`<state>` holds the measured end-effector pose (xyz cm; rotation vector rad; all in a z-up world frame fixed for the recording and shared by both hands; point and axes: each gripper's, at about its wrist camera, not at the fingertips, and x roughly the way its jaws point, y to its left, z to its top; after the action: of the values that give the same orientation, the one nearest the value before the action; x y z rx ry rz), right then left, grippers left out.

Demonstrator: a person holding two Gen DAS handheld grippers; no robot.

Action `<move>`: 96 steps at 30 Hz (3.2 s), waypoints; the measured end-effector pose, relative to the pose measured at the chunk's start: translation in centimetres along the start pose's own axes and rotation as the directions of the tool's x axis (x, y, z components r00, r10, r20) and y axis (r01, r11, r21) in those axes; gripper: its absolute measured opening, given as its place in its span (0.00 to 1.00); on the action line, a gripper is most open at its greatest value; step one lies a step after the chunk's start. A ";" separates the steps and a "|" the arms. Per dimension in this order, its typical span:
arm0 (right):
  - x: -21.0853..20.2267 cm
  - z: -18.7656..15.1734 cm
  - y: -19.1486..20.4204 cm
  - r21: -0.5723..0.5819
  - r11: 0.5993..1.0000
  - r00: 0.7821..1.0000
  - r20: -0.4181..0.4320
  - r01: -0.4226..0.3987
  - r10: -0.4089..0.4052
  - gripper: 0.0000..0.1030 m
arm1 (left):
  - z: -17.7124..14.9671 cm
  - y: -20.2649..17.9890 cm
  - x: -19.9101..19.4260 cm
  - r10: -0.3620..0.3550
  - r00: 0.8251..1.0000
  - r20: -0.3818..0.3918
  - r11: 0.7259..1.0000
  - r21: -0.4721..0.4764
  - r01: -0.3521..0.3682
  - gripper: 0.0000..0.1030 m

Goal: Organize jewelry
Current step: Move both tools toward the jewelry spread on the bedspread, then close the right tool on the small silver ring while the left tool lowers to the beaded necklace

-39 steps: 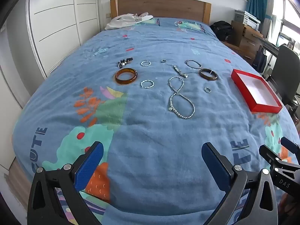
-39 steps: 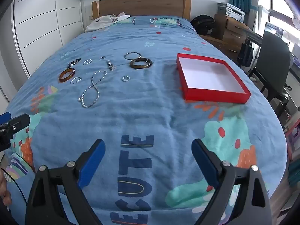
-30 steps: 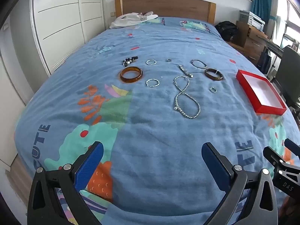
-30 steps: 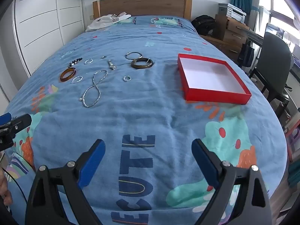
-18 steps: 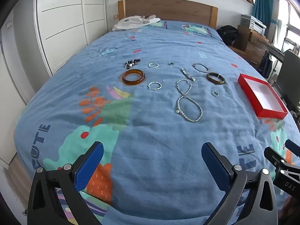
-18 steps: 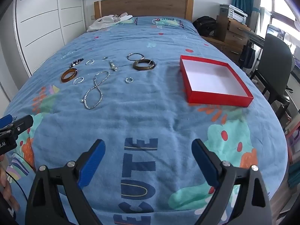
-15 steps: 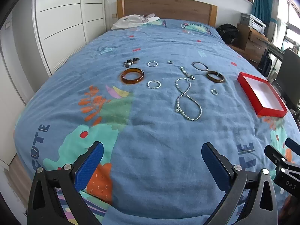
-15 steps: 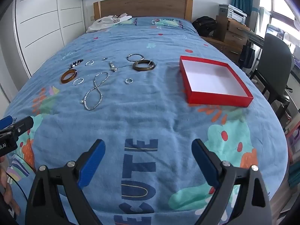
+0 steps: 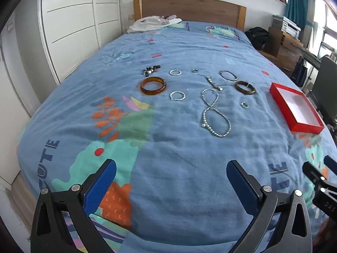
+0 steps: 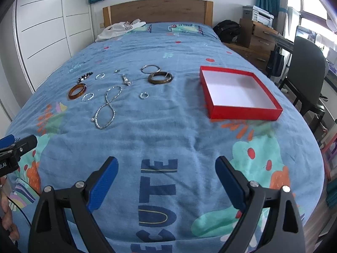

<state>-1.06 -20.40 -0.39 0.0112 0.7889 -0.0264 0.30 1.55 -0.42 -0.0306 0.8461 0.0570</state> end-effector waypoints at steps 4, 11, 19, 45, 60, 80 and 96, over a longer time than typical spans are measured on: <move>0.0 0.2 0.1 -0.006 1.000 1.000 0.006 0.010 -0.010 0.91 | -0.1 0.3 0.1 0.023 1.000 -0.004 1.000 -0.004 -0.023 0.99; -0.4 0.3 0.3 -0.014 1.000 1.000 0.024 0.008 -0.007 0.91 | 0.0 0.6 0.3 0.021 1.000 -0.017 1.000 -0.016 -0.021 0.99; -0.2 0.7 0.7 -0.015 1.000 1.000 0.018 0.002 -0.002 0.91 | 0.2 0.7 0.1 0.066 0.998 0.013 0.998 -0.005 -0.066 0.99; 0.4 1.9 1.9 -0.035 0.999 1.000 0.024 -0.012 0.013 0.90 | 0.9 1.4 1.3 0.061 0.998 -0.021 0.998 -0.006 -0.061 0.99; 2.6 2.7 1.5 -0.038 0.999 1.000 -0.006 -0.024 0.024 0.90 | 1.4 2.2 3.1 0.094 0.994 -0.055 0.995 -0.009 -0.094 0.99; 7.3 4.9 1.0 -0.046 0.996 0.997 -0.040 -0.071 0.069 0.88 | 3.3 2.2 7.4 0.029 0.991 -0.128 0.998 -0.047 -0.035 0.88; 13.5 8.9 1.5 -0.024 0.985 0.983 -0.072 -0.173 0.171 0.51 | 6.5 3.2 12.4 -0.043 0.988 -0.151 0.997 -0.076 0.031 0.76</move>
<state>14.86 -19.36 -3.69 0.0518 0.8556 0.1504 13.18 5.55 -5.43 -0.1213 0.9958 0.0514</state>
